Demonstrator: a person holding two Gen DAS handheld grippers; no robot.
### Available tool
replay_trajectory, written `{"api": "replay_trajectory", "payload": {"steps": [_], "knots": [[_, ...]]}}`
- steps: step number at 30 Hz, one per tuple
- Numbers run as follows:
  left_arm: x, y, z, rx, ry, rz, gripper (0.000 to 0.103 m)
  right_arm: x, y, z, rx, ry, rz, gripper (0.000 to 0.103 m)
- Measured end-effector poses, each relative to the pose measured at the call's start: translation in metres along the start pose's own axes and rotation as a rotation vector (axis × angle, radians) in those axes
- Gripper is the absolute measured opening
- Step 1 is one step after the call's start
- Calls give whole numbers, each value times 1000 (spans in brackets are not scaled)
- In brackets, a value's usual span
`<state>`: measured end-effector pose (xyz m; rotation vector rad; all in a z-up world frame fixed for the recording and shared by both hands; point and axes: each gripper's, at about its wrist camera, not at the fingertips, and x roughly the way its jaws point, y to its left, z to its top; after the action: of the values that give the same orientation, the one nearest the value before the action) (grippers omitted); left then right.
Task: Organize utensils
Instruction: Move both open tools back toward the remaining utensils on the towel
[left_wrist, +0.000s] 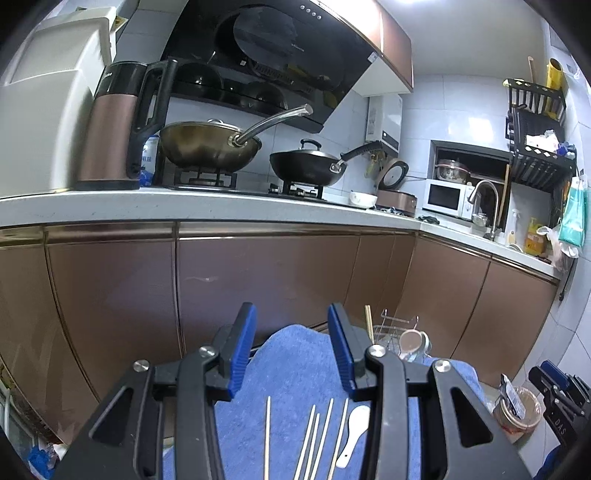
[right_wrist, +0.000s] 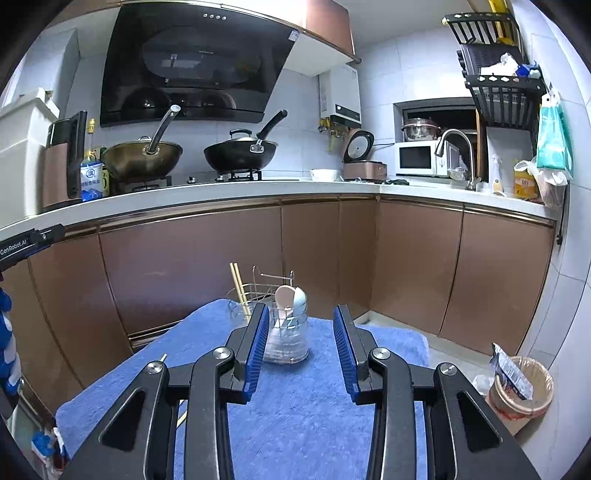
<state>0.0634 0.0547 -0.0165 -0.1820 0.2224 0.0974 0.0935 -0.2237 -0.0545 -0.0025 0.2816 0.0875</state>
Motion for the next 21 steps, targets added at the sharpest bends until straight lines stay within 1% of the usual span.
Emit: {"api": "replay_trajectory", "payload": {"steps": [3, 5, 7, 8, 10, 11, 14, 17, 21], "knots": [[1, 5, -5, 1, 29, -3, 38, -1, 0, -4, -1, 13, 10, 36], [9, 8, -10, 8, 73, -15, 38, 2, 0, -7, 4, 33, 24, 36], [22, 8, -17, 9, 136, -35, 38, 7, 0, -12, 9, 55, 38, 36], [32, 9, -23, 3, 184, -54, 38, 11, 0, -14, 10, 69, 45, 36], [46, 10, -32, -2, 250, -80, 38, 18, 1, -20, 13, 97, 60, 36], [58, 9, -40, -7, 307, -111, 38, 24, 2, -24, 16, 114, 70, 36], [86, 7, -60, -28, 444, -195, 38, 38, 1, -34, 25, 166, 98, 36], [116, -3, -84, -28, 585, -273, 38, 60, 0, -49, 39, 239, 142, 36], [153, -15, -113, -46, 731, -344, 37, 88, 1, -65, 66, 322, 192, 36]]}}
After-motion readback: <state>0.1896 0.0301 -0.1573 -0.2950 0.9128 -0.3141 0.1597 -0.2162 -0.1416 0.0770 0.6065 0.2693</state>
